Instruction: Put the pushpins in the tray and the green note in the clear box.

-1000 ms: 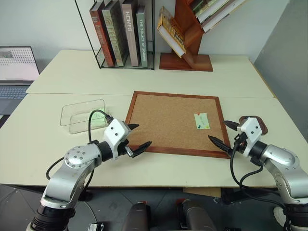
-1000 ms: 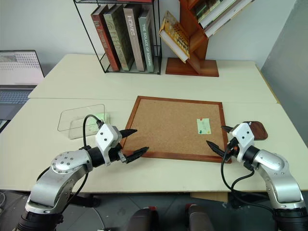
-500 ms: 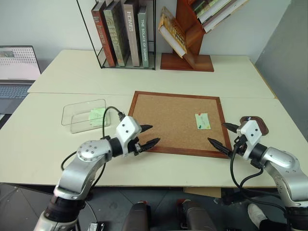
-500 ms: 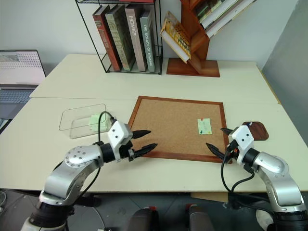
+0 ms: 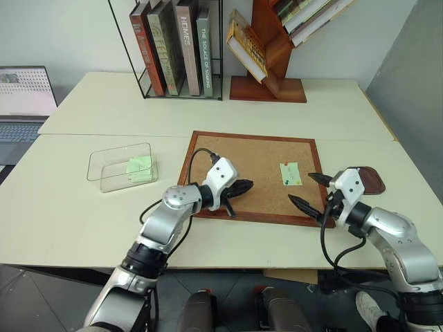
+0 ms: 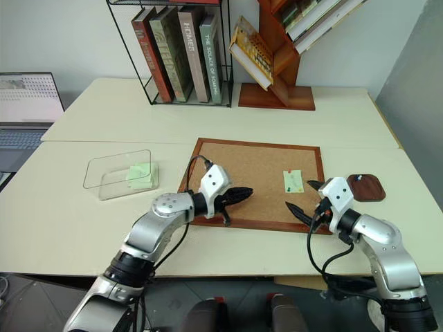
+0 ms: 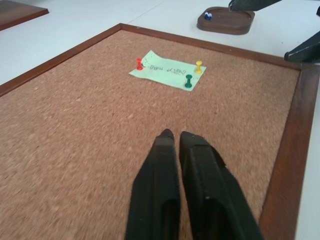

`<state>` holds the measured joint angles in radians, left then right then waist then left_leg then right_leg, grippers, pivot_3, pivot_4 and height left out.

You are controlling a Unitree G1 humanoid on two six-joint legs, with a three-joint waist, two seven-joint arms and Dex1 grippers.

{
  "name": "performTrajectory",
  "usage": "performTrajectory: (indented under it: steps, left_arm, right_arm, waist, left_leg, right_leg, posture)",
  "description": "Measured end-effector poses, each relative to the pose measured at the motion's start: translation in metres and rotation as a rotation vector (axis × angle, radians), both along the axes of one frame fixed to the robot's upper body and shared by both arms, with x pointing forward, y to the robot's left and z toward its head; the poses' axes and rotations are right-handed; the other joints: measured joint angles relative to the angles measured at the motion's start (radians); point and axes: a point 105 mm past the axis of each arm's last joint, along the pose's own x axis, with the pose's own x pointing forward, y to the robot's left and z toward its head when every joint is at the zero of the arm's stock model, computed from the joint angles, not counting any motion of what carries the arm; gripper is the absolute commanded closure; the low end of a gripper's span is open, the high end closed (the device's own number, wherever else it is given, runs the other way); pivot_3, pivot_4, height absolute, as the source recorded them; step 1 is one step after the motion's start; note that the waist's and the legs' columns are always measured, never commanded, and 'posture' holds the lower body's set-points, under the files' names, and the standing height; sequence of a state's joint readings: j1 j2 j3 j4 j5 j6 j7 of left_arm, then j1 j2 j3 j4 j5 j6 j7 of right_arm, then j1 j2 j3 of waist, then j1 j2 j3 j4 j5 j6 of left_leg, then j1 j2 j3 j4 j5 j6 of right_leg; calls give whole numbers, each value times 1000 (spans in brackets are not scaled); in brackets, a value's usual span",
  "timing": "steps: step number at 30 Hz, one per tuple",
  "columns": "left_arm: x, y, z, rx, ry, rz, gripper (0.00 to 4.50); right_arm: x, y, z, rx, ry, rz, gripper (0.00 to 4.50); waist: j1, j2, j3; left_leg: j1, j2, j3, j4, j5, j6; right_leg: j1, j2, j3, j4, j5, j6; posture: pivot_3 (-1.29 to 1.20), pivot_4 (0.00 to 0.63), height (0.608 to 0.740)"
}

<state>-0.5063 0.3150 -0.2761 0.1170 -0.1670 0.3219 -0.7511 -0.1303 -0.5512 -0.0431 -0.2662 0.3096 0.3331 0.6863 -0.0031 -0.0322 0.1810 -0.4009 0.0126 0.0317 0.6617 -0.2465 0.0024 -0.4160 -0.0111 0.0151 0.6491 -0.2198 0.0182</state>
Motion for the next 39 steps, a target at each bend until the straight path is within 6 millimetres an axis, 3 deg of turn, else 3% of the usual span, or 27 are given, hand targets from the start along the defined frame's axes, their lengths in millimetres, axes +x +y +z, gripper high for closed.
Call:
performTrajectory:
  steps: [5,11,19,25,39]
  left_arm:
    - [9,1,-27,16,56,24,4451]
    - [12,0,-27,26,21,2,4451]
    - [12,1,-28,37,6,1,4451]
    - [9,3,-28,39,-1,4,4500]
    - [5,7,-29,47,12,15,4500]
  right_arm:
    - [15,12,5,13,14,3,0]
    - [48,11,8,39,69,-56,0]
    - [89,9,-13,-30,139,-146,0]
    - [104,8,-25,-48,137,-199,1375]
    - [108,12,-27,-69,92,-187,4184]
  waist:
    - [-1,0,0]
    - [0,0,0]
    - [-1,1,-1]
    - [-5,2,-1]
    - [-23,2,-1]
  left_leg:
    - [0,0,0,0,0,0]
    - [1,0,0,1,0,0]
    - [1,0,0,1,0,0]
    - [1,0,0,0,0,0]
    - [1,0,0,0,0,0]
  right_leg:
    - [0,1,0,0,0,0]
    - [1,0,0,0,1,0]
    - [1,1,0,0,1,0]
    - [1,1,1,0,1,0]
    - [1,0,2,0,1,0]
  posture:
    - [0,150,740]
    - [0,150,740]
    - [0,150,740]
    - [0,150,740]
    - [0,150,740]
